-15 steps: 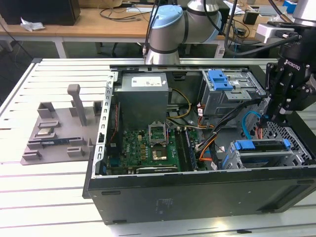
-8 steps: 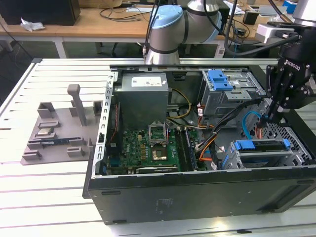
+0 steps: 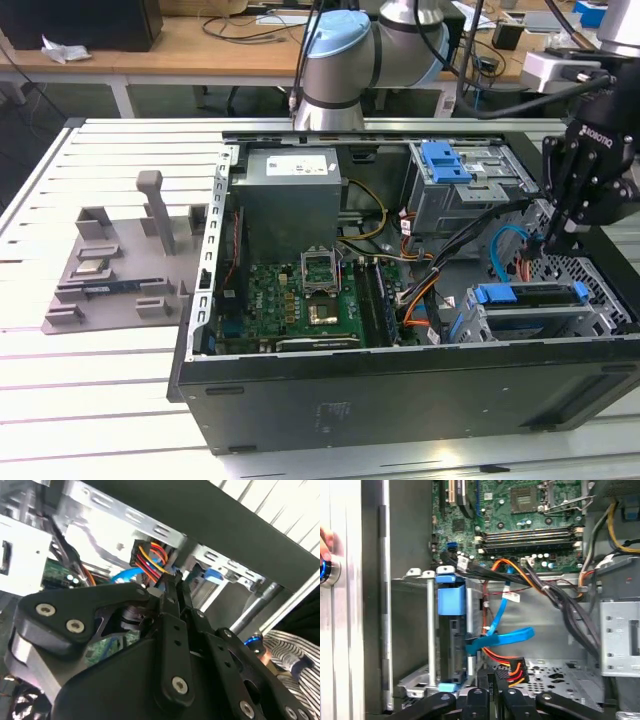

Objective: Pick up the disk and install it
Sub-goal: 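Insert the first disk wire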

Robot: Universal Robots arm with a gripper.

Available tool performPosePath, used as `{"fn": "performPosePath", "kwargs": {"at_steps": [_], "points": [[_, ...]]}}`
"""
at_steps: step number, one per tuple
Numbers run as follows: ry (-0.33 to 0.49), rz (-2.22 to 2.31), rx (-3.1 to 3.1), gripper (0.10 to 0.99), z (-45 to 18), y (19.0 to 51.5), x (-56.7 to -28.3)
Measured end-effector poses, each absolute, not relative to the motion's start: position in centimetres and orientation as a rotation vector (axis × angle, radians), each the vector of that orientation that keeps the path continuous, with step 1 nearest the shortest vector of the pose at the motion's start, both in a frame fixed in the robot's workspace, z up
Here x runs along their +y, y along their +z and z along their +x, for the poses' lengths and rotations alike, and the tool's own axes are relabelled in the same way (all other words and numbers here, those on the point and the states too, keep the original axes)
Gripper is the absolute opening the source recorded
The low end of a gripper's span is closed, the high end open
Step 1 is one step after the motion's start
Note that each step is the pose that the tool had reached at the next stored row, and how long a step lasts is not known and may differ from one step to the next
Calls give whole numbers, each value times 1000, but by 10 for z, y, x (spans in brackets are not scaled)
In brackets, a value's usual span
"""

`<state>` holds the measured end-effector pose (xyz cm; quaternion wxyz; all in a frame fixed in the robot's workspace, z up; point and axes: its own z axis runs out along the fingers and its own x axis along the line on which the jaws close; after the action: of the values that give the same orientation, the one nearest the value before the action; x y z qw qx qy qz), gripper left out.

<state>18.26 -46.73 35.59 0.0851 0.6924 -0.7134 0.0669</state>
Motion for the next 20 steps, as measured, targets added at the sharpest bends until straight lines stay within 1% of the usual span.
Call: {"fn": "performPosePath", "kwargs": {"at_steps": [3, 7, 10, 13, 20], "points": [[177, 2077, -2139, 165, 181, 355, -474], [113, 2110, -2171, 165, 178, 355, -484], [101, 2115, -2176, 165, 178, 354, -494], [80, 2126, -2186, 165, 176, 353, -511], [57, 2141, -2194, 165, 174, 348, -521]]}}
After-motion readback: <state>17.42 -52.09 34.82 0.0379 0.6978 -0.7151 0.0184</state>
